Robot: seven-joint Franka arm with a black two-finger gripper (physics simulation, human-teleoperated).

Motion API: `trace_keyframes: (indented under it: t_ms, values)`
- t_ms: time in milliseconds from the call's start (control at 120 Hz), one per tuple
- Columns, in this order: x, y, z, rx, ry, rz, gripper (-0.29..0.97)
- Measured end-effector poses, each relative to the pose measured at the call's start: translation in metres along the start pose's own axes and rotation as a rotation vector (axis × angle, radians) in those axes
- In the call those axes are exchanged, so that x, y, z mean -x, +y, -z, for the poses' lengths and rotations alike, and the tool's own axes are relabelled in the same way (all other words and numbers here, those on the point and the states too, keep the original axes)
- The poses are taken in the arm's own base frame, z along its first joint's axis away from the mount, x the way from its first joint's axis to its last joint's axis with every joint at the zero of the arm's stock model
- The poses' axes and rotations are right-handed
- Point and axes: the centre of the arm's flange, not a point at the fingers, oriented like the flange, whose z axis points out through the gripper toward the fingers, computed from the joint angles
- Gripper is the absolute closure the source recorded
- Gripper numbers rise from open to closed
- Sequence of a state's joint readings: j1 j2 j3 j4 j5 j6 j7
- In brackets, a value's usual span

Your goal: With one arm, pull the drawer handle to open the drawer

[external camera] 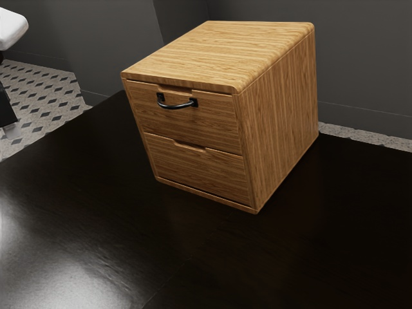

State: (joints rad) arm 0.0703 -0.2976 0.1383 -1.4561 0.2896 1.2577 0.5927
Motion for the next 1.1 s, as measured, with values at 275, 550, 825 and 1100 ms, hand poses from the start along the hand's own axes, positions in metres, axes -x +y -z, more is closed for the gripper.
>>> trace_keyframes:
  t_ms: [275,550,825,1100]
  values:
    - [-0.019,0.034,0.033,-0.051,0.055,-0.071,0.00]
    - [-0.149,0.030,-0.071,-0.012,-0.071,-0.248,0.00]
    - [-0.125,0.024,-0.045,-0.072,0.029,-0.439,0.00]
    - [-0.088,0.063,-0.045,-0.217,0.169,-0.758,0.00]
